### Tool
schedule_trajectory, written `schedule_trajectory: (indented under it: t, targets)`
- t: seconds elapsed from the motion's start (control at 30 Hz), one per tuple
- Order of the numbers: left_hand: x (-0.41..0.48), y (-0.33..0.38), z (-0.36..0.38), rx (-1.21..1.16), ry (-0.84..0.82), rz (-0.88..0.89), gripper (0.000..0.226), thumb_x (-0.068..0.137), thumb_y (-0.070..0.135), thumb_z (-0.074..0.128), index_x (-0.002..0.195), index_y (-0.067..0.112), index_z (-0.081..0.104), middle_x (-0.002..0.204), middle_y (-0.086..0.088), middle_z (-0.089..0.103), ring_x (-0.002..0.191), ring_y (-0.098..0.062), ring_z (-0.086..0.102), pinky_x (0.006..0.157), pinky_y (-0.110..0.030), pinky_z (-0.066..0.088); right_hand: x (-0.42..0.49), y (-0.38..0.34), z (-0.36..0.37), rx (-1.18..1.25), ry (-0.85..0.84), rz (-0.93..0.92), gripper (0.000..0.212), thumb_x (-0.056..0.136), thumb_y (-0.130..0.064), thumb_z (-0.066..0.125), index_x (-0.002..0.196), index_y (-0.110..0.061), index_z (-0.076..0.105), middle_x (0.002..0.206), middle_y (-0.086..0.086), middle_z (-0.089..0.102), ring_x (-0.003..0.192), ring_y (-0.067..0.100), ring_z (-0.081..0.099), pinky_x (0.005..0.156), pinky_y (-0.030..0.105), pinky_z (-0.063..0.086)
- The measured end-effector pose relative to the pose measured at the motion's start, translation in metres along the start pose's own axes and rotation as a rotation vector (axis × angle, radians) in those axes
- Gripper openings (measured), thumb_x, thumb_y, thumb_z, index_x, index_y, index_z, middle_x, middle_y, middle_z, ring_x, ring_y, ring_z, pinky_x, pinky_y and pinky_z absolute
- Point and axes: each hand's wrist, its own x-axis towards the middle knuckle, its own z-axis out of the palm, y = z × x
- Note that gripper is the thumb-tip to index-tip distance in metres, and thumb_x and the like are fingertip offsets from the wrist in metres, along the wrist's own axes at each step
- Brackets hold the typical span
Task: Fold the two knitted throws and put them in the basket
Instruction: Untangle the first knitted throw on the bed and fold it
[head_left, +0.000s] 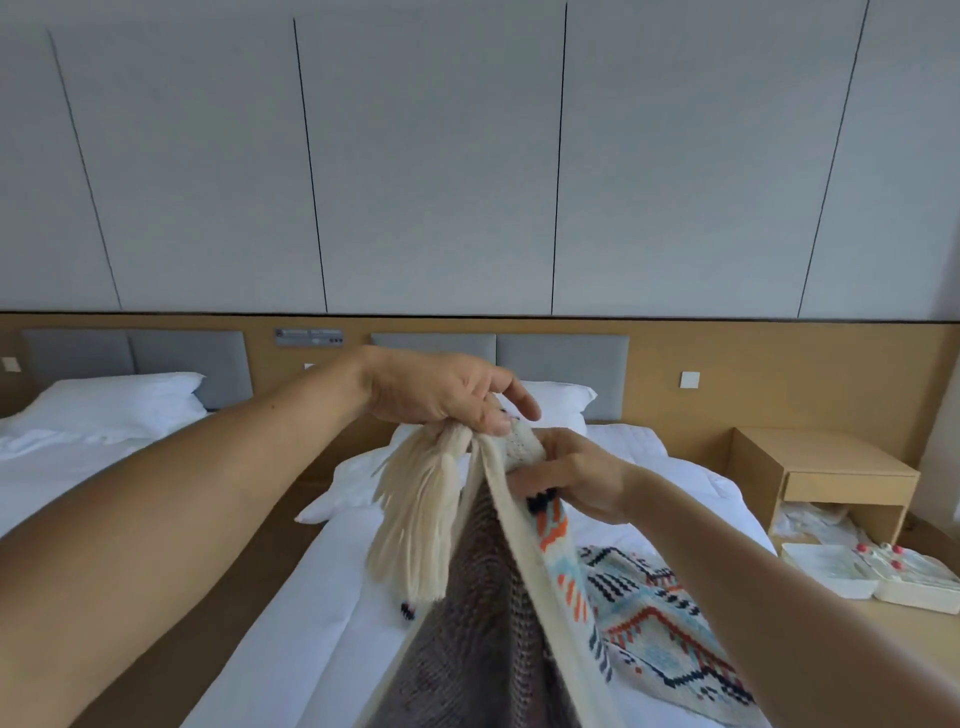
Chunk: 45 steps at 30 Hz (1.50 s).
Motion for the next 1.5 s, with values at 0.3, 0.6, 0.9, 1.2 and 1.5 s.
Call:
schedule_trajectory:
  t: [0.3, 0.6, 0.9, 1.2, 1.5]
  targets:
    - [0.008, -0.012, -0.008, 0.778, 0.345, -0.278, 0.019, 0.089, 0.019, 0.058, 0.071, 0.018, 0.053, 0.070, 0.001, 0.054, 0.063, -0.019, 0.051, 0.058, -0.030, 0.039, 0.023, -0.046, 0.017, -1.058, 0.543, -0.101, 0.043, 0.075, -0.050, 0.074, 0.063, -0.024, 0.042, 0.064, -0.007, 0.048, 0.067, 0.019, 0.047, 0.057, 0.033, 0.033]
    - [0.033, -0.011, -0.022, 0.777, 0.970, -0.036, 0.024, 0.094, 0.018, 0.043, 0.107, 0.015, 0.063, 0.101, -0.004, 0.068, 0.089, -0.024, 0.061, 0.076, -0.039, 0.052, -0.005, -0.028, -0.014, -0.629, 0.200, 0.130, 0.028, 0.075, -0.028, 0.082, 0.099, -0.015, 0.071, 0.093, -0.001, 0.076, 0.086, 0.016, 0.073, 0.082, 0.030, 0.059]
    - [0.054, -0.006, -0.024, 0.703, 1.085, -0.041, 0.028, 0.094, 0.014, 0.042, 0.104, 0.011, 0.067, 0.100, -0.007, 0.070, 0.091, -0.027, 0.063, 0.078, -0.040, 0.052, -0.030, -0.016, 0.007, -1.288, 0.517, 0.225, 0.024, 0.089, -0.039, 0.053, 0.079, -0.020, 0.042, 0.067, -0.004, 0.048, 0.064, 0.017, 0.053, 0.053, 0.029, 0.036]
    - [0.073, -0.003, -0.012, 0.423, 1.122, -0.045, 0.028, 0.093, 0.007, 0.043, 0.104, 0.005, 0.069, 0.112, -0.007, 0.069, 0.105, -0.027, 0.060, 0.088, -0.035, 0.048, -0.028, 0.026, 0.040, -0.094, 0.375, 0.236, 0.049, 0.084, -0.047, 0.069, 0.118, -0.016, 0.050, 0.110, 0.003, 0.066, 0.101, 0.025, 0.065, 0.091, 0.045, 0.055]
    - [0.067, -0.017, -0.017, 0.118, 1.173, 0.033, 0.032, 0.092, -0.003, 0.039, 0.100, 0.006, 0.069, 0.101, -0.003, 0.062, 0.106, -0.026, 0.058, 0.083, -0.028, 0.044, -0.022, 0.063, 0.029, -0.329, 0.571, 0.285, 0.021, 0.086, 0.000, 0.053, 0.092, -0.005, 0.073, 0.089, 0.019, 0.074, 0.074, 0.032, 0.068, 0.072, 0.043, 0.060]
